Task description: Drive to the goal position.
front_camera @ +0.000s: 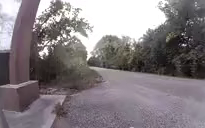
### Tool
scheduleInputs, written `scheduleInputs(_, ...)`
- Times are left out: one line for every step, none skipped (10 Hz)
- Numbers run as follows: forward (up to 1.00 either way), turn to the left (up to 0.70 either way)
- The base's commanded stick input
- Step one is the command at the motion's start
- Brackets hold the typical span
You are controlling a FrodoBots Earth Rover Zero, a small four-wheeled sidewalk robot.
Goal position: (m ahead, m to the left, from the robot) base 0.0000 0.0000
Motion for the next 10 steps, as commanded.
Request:
scheduleInputs(0.05,0.00)
scheduleInputs(0.05,0.00)
scheduleInputs(0.05,0.00)
scheduleInputs(0.05,0.00)
scheduleInputs(0.04,0.00)
scheduleInputs(0.04,0.00)
scheduleInputs(0.05,0.00)
scheduleInputs(0.05,0.00)
scheduleInputs(0.05,0.00)
scheduleInputs(0.05,0.00)
